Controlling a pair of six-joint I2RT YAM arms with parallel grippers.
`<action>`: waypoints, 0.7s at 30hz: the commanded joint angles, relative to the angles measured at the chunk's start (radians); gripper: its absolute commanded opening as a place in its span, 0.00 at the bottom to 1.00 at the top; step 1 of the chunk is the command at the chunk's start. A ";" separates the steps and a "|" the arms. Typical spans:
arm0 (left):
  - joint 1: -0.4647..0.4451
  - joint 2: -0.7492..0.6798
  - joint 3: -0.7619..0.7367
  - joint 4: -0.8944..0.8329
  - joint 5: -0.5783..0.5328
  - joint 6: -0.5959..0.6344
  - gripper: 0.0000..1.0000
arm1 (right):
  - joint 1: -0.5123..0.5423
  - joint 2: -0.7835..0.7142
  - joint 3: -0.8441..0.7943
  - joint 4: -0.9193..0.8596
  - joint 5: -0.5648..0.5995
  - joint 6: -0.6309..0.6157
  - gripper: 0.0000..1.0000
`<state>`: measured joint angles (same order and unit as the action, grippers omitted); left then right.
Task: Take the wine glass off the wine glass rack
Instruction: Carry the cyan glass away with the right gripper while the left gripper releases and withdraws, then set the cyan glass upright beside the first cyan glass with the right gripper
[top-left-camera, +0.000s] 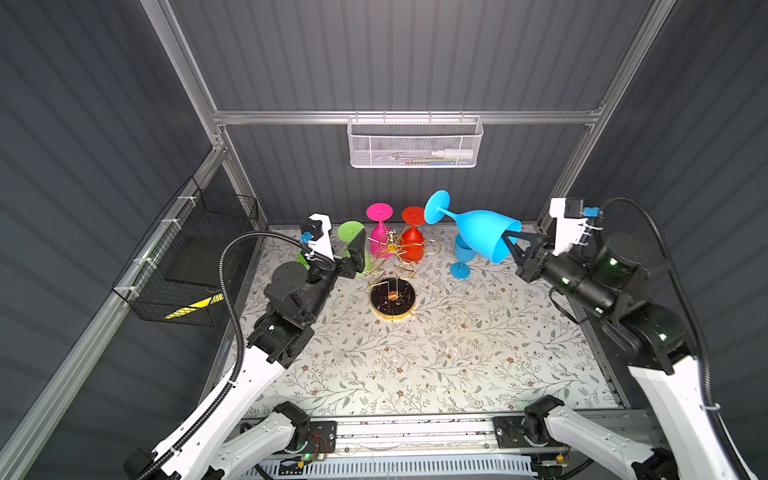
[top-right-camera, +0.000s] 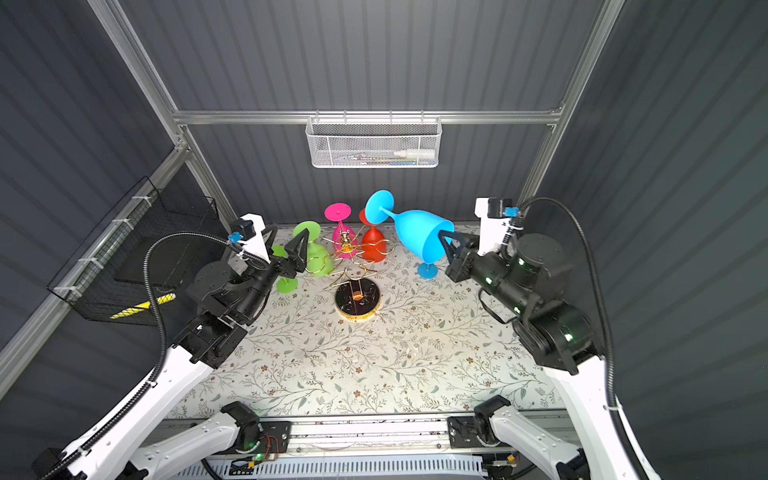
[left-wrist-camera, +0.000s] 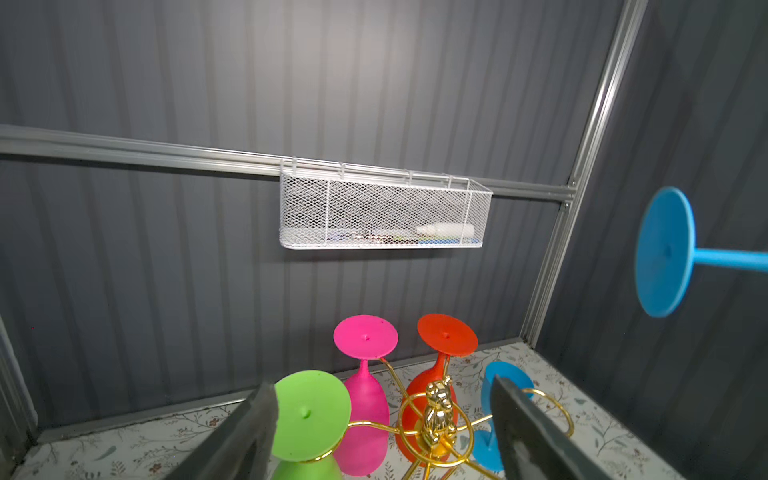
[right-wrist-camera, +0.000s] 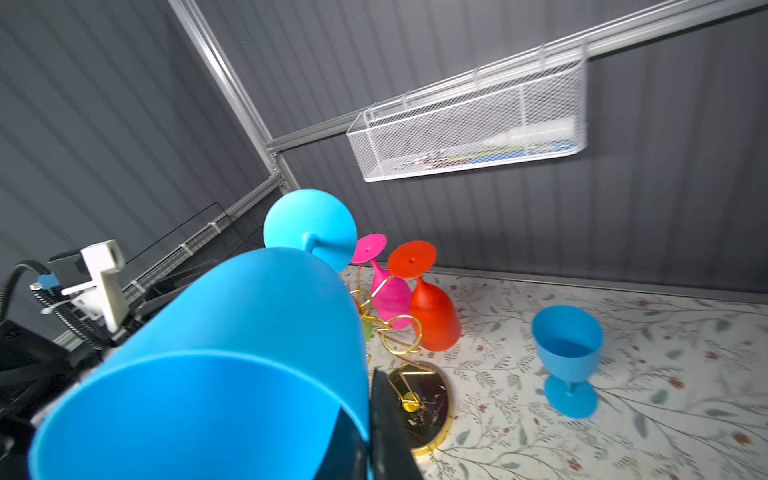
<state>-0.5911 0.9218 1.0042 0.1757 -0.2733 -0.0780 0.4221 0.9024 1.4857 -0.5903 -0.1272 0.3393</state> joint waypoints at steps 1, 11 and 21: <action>0.003 -0.062 -0.029 -0.004 -0.159 0.052 0.89 | -0.007 -0.069 0.036 -0.314 0.212 -0.102 0.00; 0.004 -0.148 -0.099 0.035 -0.355 0.136 0.96 | -0.026 -0.105 -0.091 -0.623 0.448 -0.111 0.00; 0.004 -0.169 -0.108 -0.031 -0.374 0.054 0.98 | -0.240 0.182 -0.099 -0.516 0.375 -0.197 0.00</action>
<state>-0.5900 0.7761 0.9070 0.1677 -0.6113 0.0109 0.2348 1.0420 1.3636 -1.1595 0.2626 0.1856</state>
